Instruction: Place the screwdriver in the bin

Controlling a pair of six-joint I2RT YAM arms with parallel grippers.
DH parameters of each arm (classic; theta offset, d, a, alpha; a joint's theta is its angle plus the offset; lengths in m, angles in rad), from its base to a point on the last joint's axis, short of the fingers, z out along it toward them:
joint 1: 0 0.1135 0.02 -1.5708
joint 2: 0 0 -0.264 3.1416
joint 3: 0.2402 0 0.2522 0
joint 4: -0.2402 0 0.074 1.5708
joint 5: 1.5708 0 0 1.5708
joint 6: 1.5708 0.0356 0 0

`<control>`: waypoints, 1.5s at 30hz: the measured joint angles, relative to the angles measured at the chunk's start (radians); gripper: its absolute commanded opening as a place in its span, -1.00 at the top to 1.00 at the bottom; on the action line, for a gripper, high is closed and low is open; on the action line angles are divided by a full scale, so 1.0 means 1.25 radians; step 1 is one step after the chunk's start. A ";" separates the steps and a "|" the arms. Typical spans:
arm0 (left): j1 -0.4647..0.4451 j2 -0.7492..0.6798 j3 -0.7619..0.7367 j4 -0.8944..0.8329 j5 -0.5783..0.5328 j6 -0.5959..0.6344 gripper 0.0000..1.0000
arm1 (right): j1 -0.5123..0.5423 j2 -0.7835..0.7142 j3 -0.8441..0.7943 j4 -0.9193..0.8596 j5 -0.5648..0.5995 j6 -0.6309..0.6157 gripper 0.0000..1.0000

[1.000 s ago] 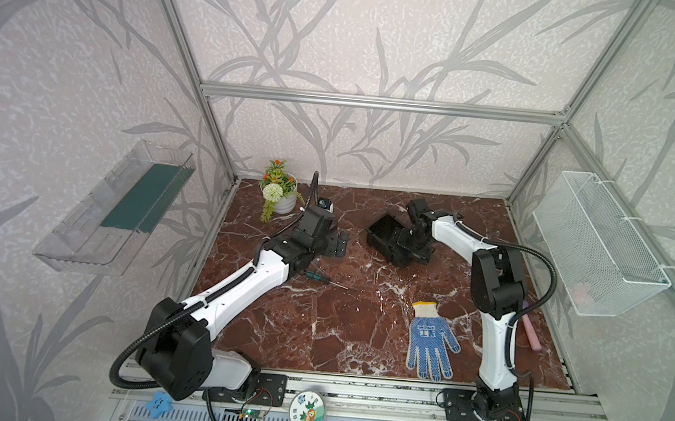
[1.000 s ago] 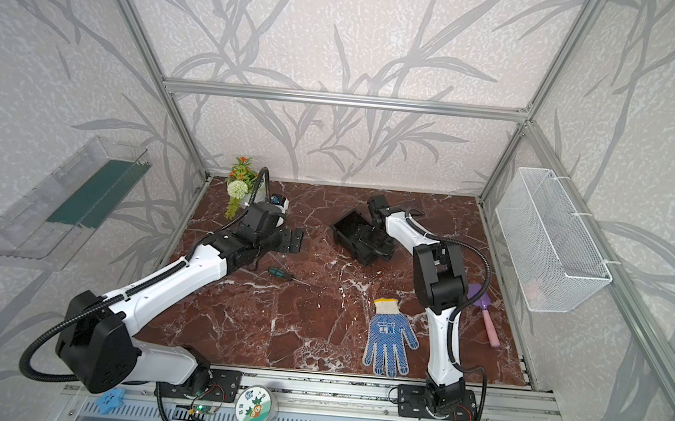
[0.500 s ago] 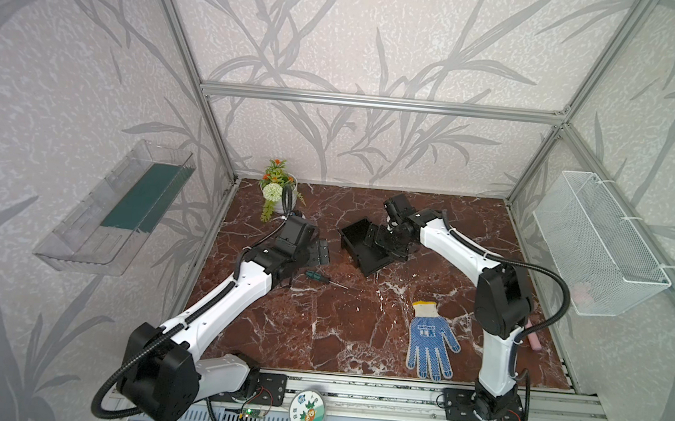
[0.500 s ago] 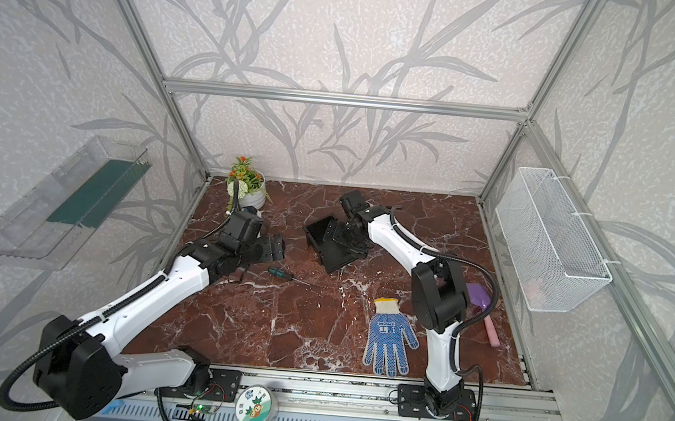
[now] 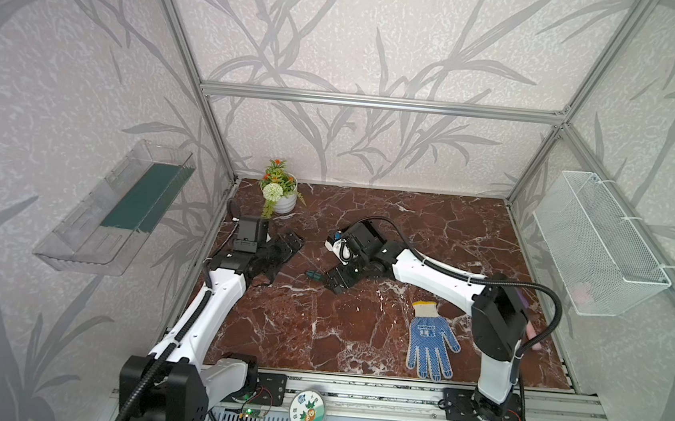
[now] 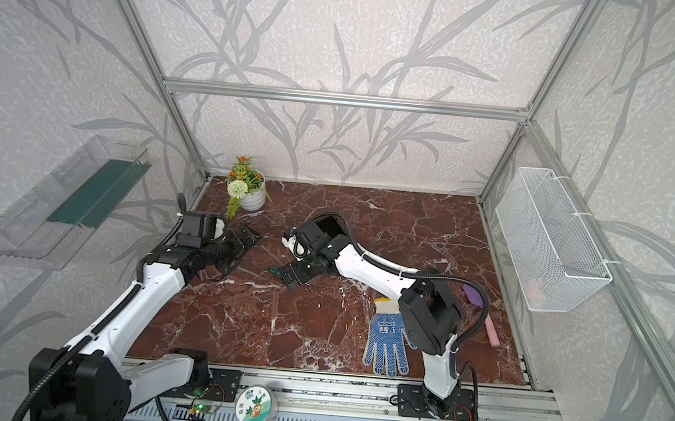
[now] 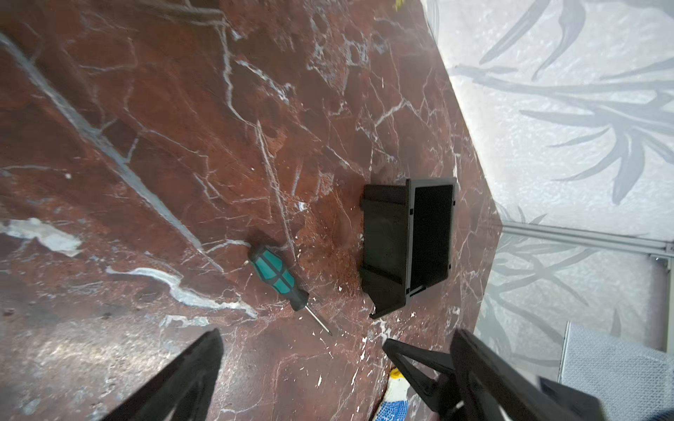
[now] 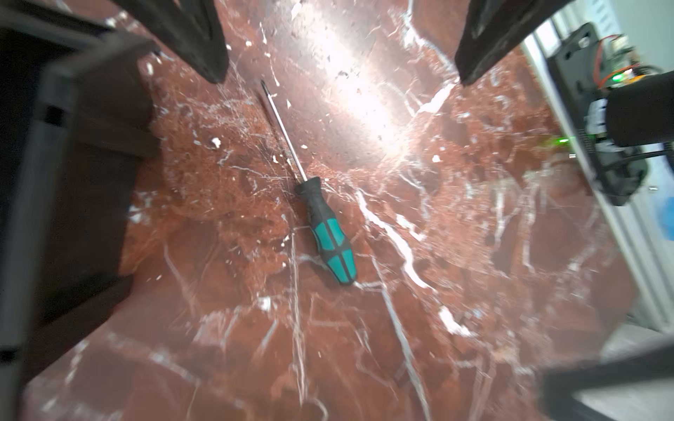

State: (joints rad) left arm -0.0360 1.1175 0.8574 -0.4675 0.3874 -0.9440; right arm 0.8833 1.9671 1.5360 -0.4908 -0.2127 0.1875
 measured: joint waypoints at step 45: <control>0.064 0.006 -0.082 0.220 0.069 -0.107 -0.99 | 0.013 0.008 0.178 -0.152 0.157 0.092 0.78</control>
State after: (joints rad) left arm 0.0441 1.1255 0.7551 -0.1921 0.4736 -1.0782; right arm 0.8993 1.9774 1.7588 -0.6807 -0.0162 0.3027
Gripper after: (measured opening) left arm 0.993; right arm 0.210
